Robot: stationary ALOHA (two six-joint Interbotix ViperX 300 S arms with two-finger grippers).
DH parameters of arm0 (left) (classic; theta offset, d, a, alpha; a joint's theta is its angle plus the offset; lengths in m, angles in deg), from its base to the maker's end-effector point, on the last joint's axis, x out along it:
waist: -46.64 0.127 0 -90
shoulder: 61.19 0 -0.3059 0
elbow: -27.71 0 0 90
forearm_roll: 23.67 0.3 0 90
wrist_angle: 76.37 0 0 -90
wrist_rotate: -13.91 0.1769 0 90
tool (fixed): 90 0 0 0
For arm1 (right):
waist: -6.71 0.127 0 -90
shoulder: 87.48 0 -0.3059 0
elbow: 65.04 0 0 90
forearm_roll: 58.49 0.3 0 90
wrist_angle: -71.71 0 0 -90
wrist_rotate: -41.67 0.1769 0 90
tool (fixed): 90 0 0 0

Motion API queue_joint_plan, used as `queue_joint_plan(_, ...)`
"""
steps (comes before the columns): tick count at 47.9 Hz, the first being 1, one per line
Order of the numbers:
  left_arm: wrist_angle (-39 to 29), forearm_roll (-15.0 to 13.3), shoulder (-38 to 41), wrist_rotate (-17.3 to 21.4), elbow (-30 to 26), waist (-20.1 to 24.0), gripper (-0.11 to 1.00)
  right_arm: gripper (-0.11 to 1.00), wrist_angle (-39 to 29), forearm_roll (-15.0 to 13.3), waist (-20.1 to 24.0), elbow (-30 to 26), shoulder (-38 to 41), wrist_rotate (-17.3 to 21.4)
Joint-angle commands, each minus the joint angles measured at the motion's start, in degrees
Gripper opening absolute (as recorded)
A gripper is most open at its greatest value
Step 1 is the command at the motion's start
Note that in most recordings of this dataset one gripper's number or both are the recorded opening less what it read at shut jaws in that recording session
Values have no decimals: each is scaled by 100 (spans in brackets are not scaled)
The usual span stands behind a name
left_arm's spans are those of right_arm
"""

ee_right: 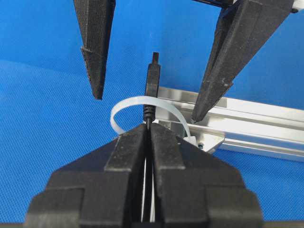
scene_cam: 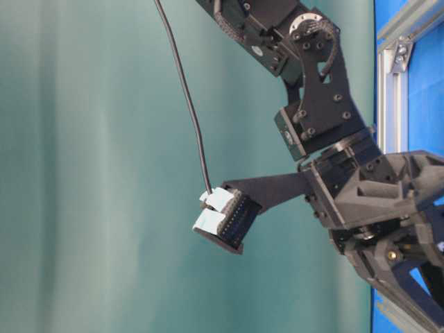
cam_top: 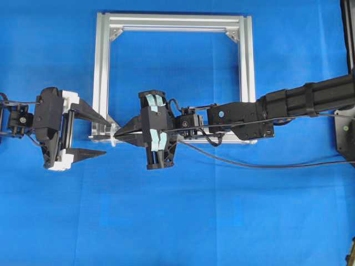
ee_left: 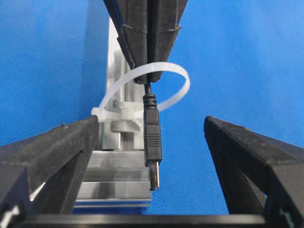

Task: Insert the wire through the string loop located on the left side.
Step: 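Close the left gripper on the USB plug past the loop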

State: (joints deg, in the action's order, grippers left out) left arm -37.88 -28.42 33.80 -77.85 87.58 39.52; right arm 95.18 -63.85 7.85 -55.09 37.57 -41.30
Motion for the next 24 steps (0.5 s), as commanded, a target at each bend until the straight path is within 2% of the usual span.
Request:
queue_joint_plan(1,53,9,-35,18,-62,-9,87,1,26,0,-9,-97,-114,0)
queue_joint_plan(6,53,9,-26,18,-70,-18,85,1,26,0,-9,-88,-114,0)
queue_joint_plan(9,53,9,-26,18,-70,-9,78,1,26,0,-9,-88,-114,0)
queue_joint_plan(12,53,9,-26,35,-70,-9,64,1,26,-9,-9,-88,-105,0)
queue_joint_plan(20,62,9,-26,97,-88,-18,14,1,26,-9,-9,-88,-105,0)
queue_joint_plan(22,62,9,-26,97,-88,-9,8,1,26,0,-9,-88,-114,0)
queue_joint_plan(24,62,9,-26,97,-97,-18,8,1,18,0,-9,-88,-114,0)
